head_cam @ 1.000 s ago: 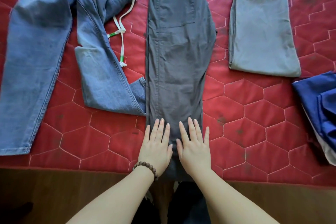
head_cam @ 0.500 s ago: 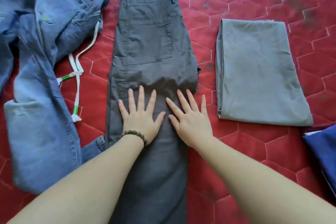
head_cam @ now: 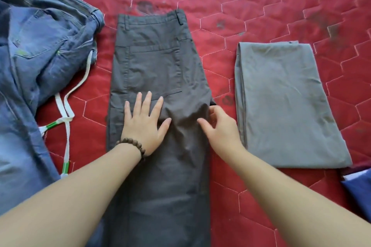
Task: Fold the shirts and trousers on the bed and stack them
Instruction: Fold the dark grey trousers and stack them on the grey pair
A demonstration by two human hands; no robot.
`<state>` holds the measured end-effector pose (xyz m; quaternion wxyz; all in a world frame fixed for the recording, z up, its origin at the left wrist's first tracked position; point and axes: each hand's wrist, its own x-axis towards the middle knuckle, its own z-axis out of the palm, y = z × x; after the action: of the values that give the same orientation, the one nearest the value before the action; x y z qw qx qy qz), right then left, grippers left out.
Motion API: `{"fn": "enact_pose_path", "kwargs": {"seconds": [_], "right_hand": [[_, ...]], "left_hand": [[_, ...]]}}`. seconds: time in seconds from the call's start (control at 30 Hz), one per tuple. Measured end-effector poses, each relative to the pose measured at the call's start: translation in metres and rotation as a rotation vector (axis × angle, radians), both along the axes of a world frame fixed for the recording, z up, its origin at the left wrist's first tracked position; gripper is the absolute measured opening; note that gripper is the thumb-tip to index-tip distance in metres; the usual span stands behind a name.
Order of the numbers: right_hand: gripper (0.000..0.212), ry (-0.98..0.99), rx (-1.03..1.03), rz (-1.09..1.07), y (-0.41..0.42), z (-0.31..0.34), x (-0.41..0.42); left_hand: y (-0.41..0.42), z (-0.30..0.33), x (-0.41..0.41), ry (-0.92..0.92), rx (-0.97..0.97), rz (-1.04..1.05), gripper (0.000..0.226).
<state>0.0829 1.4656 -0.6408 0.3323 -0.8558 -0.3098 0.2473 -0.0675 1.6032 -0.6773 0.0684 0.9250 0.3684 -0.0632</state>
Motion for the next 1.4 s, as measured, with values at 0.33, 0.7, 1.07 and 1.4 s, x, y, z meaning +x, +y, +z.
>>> {"fn": "enact_pose_path", "kwargs": {"seconds": [0.33, 0.7, 1.07, 1.4], "right_hand": [[0.034, -0.392, 0.007, 0.272, 0.009, -0.003, -0.003], [0.03, -0.3, -0.036, 0.192, 0.041, -0.003, 0.031], [0.023, 0.007, -0.073, -0.178, 0.029, 0.001, 0.065], [0.016, 0.143, -0.058, -0.433, 0.043, -0.008, 0.057]], "left_hand": [[0.002, -0.018, 0.004, -0.028, 0.088, 0.018, 0.07], [0.003, -0.018, 0.003, -0.048, 0.089, 0.008, 0.07], [0.003, -0.017, 0.002, -0.063, 0.075, 0.01, 0.069], [0.003, -0.018, 0.001, -0.064, 0.089, 0.025, 0.068]]}}
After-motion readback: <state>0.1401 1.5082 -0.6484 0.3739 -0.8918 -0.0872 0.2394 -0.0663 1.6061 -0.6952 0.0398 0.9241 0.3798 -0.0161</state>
